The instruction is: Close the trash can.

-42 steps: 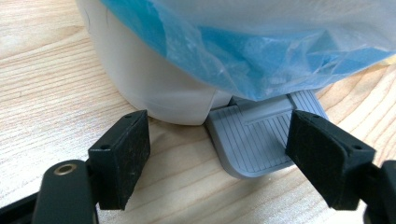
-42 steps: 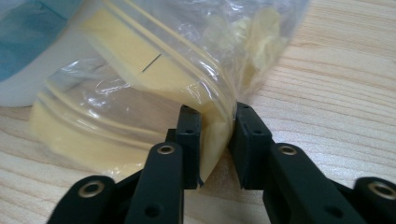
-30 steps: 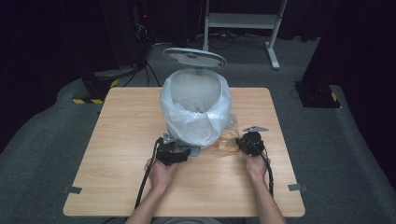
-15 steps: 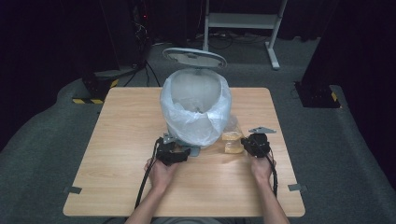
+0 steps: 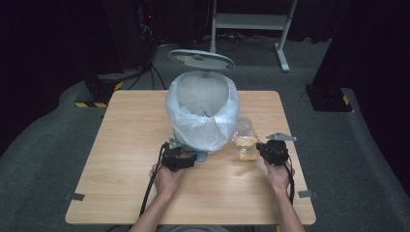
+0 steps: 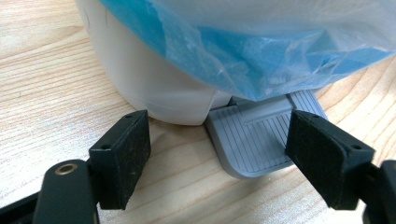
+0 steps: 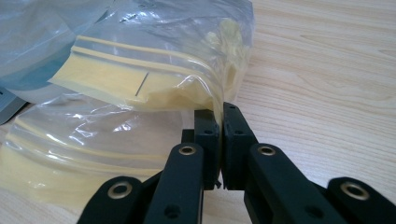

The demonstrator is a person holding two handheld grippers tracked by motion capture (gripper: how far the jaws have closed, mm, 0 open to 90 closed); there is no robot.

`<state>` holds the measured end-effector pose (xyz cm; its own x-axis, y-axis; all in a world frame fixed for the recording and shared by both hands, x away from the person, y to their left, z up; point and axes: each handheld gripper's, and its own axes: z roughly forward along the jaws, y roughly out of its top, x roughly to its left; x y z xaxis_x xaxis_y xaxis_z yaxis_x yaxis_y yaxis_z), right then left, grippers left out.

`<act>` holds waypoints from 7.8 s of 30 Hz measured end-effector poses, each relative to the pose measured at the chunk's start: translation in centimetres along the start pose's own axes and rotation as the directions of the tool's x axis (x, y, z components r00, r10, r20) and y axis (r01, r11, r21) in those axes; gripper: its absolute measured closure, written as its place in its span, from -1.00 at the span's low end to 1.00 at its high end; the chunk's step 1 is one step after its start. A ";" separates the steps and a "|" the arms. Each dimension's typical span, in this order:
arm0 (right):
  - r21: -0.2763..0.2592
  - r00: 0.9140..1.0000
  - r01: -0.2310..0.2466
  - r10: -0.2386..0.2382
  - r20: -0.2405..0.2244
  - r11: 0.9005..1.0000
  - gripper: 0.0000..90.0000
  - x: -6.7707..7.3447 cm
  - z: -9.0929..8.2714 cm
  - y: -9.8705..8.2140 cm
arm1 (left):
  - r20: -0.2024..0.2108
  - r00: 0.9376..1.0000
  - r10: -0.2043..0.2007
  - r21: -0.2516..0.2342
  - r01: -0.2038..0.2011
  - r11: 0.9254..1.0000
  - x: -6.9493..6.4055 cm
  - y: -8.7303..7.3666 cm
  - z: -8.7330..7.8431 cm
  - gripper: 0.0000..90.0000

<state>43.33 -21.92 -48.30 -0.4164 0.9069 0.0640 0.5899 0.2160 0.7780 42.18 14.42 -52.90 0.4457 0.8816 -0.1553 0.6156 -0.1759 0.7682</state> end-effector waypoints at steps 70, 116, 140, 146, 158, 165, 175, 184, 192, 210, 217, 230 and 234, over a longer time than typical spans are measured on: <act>-0.087 0.998 0.051 -0.053 -0.030 0.995 0.95 -0.6 -9.3 3.6 | -0.005 1.000 0.011 0.001 -0.011 1.000 0.0 0.0 0.0 -0.51; -0.190 0.993 0.051 -0.071 -0.100 0.981 0.95 -0.3 -13.1 8.8 | -0.004 1.000 0.011 0.001 -0.011 1.000 0.0 0.0 0.0 -0.50; -0.204 0.977 0.108 -0.142 -0.159 0.973 0.95 2.3 -12.7 12.8 | -0.004 1.000 0.012 0.002 -0.012 1.000 0.0 0.0 0.0 -0.50; -0.193 0.973 0.113 -0.148 -0.176 0.975 0.95 2.7 -12.1 13.7 | -0.004 1.000 0.012 0.002 -0.012 1.000 0.0 0.0 0.0 -0.51; -0.166 0.964 0.149 -0.181 -0.197 0.975 0.95 4.0 -10.7 15.7 | -0.004 1.000 0.012 0.002 -0.012 1.000 0.0 0.0 0.0 -0.50; -0.147 0.958 0.148 -0.179 -0.226 0.978 0.95 4.7 -9.5 16.9 | -0.004 1.000 0.012 0.001 -0.012 1.000 0.0 0.0 0.0 -0.50; -0.116 0.950 0.170 -0.194 -0.245 0.979 0.95 5.9 -7.9 18.3 | -0.004 1.000 0.012 0.002 -0.012 1.000 0.0 0.0 0.0 -0.50; -0.089 0.944 0.191 -0.207 -0.255 0.978 0.94 6.9 -7.0 19.4 | -0.003 1.000 0.012 0.002 -0.012 1.000 0.0 0.0 0.0 -0.50; -0.071 0.943 0.194 -0.206 -0.261 0.978 0.94 7.6 -5.8 20.4 | -0.004 1.000 0.011 0.001 -0.011 1.000 0.0 0.0 0.0 -0.50; -0.028 0.947 0.202 -0.203 -0.249 0.979 0.94 8.7 -3.0 21.8 | -0.003 1.000 0.008 0.000 -0.008 1.000 0.0 0.0 0.0 -0.50; 0.000 0.944 0.234 -0.227 -0.239 0.972 0.91 9.7 -2.0 22.3 | -0.003 1.000 0.012 0.000 -0.012 1.000 0.0 0.0 0.0 -0.50; 0.081 0.942 0.249 -0.222 -0.251 0.965 0.04 10.4 -0.8 22.3 | -0.003 1.000 0.012 0.000 -0.012 1.000 0.0 0.0 0.0 -0.50; 0.076 0.939 0.255 -0.228 -0.256 0.964 -0.13 10.4 -1.3 22.3 | -0.003 1.000 0.011 -0.001 -0.011 1.000 0.0 0.0 0.0 -0.50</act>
<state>51.23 -8.15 -29.52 -0.7026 0.7103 0.0427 0.5155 0.4668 0.7186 42.20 14.41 -52.90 0.4509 0.8807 -0.1450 0.6101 -0.1855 0.7703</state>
